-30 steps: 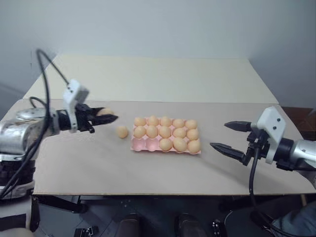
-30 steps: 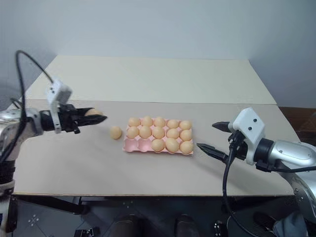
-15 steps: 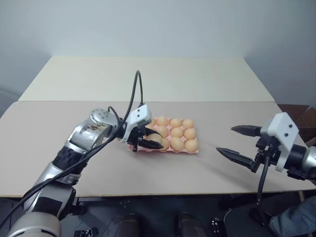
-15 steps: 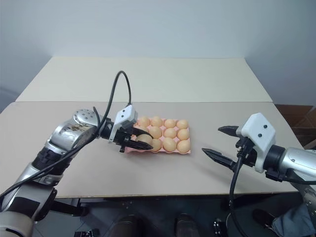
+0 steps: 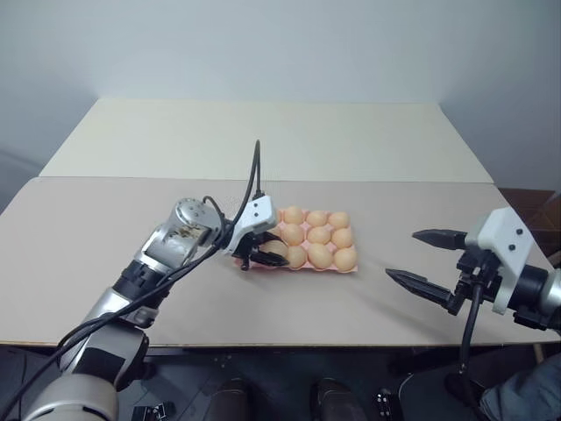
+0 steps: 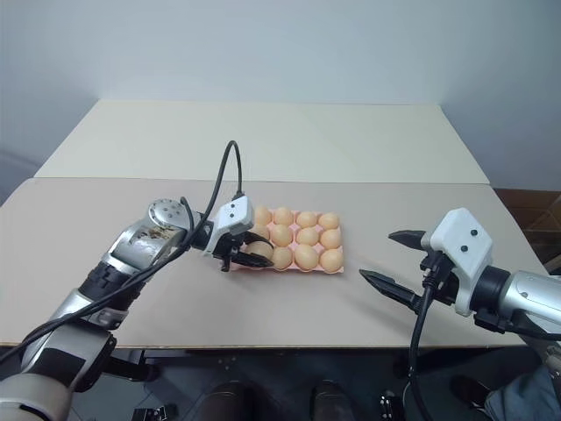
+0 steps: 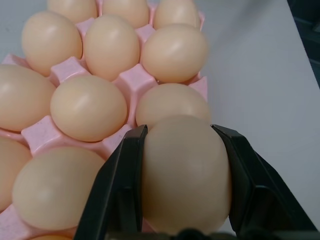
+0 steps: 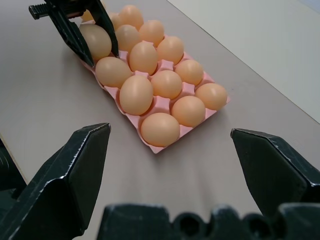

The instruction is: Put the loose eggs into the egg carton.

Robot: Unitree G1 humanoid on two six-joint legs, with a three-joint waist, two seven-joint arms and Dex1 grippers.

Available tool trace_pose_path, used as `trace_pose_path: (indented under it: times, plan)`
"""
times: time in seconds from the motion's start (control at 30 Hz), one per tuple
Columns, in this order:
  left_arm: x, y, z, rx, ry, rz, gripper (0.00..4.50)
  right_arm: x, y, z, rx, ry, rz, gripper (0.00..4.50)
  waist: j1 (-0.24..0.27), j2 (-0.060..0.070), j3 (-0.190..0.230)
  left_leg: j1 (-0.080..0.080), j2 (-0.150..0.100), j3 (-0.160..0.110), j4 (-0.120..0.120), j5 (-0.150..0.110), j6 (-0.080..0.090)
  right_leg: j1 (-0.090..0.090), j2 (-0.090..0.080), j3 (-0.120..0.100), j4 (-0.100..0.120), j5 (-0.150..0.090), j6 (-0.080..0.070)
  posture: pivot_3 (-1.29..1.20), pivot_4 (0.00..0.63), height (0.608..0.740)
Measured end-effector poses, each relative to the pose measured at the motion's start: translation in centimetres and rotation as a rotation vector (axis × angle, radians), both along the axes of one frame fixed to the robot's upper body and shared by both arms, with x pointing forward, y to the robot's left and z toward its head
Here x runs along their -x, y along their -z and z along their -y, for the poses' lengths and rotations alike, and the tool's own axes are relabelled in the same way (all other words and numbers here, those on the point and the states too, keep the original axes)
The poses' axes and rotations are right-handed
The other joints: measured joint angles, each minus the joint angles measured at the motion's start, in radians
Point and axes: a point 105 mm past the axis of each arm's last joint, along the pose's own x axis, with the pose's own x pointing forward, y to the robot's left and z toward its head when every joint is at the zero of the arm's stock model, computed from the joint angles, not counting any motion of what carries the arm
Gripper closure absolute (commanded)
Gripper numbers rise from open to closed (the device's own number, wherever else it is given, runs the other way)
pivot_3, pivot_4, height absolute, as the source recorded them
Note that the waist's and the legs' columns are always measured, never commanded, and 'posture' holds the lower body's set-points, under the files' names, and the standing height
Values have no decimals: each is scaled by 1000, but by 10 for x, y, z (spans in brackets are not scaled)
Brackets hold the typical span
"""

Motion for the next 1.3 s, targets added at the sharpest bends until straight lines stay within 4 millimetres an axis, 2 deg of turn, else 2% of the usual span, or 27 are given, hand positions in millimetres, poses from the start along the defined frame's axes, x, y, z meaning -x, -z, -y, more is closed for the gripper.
trace_pose_path:
  times: [0.17, 0.37, 0.47, 0.7, 0.83, 1.0, 1.07, 1.13, 1.2, 1.3]
  plan:
    - [-1, 1, 0, -10, 1, 9, 2756, 1, 0, -1, -4, -2, -4, 0, 0, 0, 0, 0, 0, 0, 0, 0, 0, 0, 0, 0, 0, 0, 0, 0, 150, 740]
    - [-2, -2, -3, -5, -10, 8, 858, 1, 0, -2, -12, -1, -5, 0, 0, 0, 0, 0, 0, 0, 0, 0, 0, 0, 0, 0, 0, 0, 0, 0, 150, 740]
    - [-2, -12, -9, 20, -28, 7, 36, 1, 0, -2, -15, 1, -1, 0, -2, 0, 0, 0, 0, 0, 0, 0, 0, 0, 0, 0, 0, 0, 0, 0, 150, 740]
    - [1, -56, -39, 96, -105, 57, 36, -2, -9, -5, -23, -20, 25, 0, -3, 0, 0, 0, 1, -1, 0, 0, 0, 0, 0, 0, 1, 0, 0, 0, 150, 740]
    - [12, -80, -72, 165, -182, 91, 36, -5, -13, -8, -34, -50, 28, 0, -12, 0, 0, 1, 1, 0, -1, 0, 0, 0, 0, 1, 0, 0, 0, 0, 150, 740]
    - [37, -72, -128, 200, -311, 152, 36, -12, -8, -9, -37, -79, 7, 0, -21, 0, 0, 2, 2, 0, -1, 0, 0, 0, 0, 1, 0, 0, 0, 0, 150, 740]
    - [52, -67, -148, 203, -365, 168, 36, -13, -8, -10, -38, -97, 6, 0, -21, 0, 0, 2, 2, 0, -1, 0, 0, 0, 0, 1, 0, 0, 0, 0, 150, 740]
    - [76, -59, -172, 218, -435, 164, 36, -15, -8, -11, -36, -113, 12, 0, -24, 1, 0, 3, 2, 1, -2, 0, 0, 0, -1, 1, 0, 0, 0, 0, 150, 740]
    - [91, -55, -184, 236, -474, 173, 36, -18, -6, -8, -34, -105, 8, 0, -22, 0, 0, 3, 2, 1, -2, 0, 0, 1, -1, 1, -1, 0, 0, 0, 150, 740]
    - [107, -45, -185, 256, -494, 199, 36, -20, -3, -10, -33, -123, 1, 0, -1, 0, 0, 5, 1, 1, -1, 0, 0, 2, -3, 0, 0, 0, 0, 0, 150, 740]
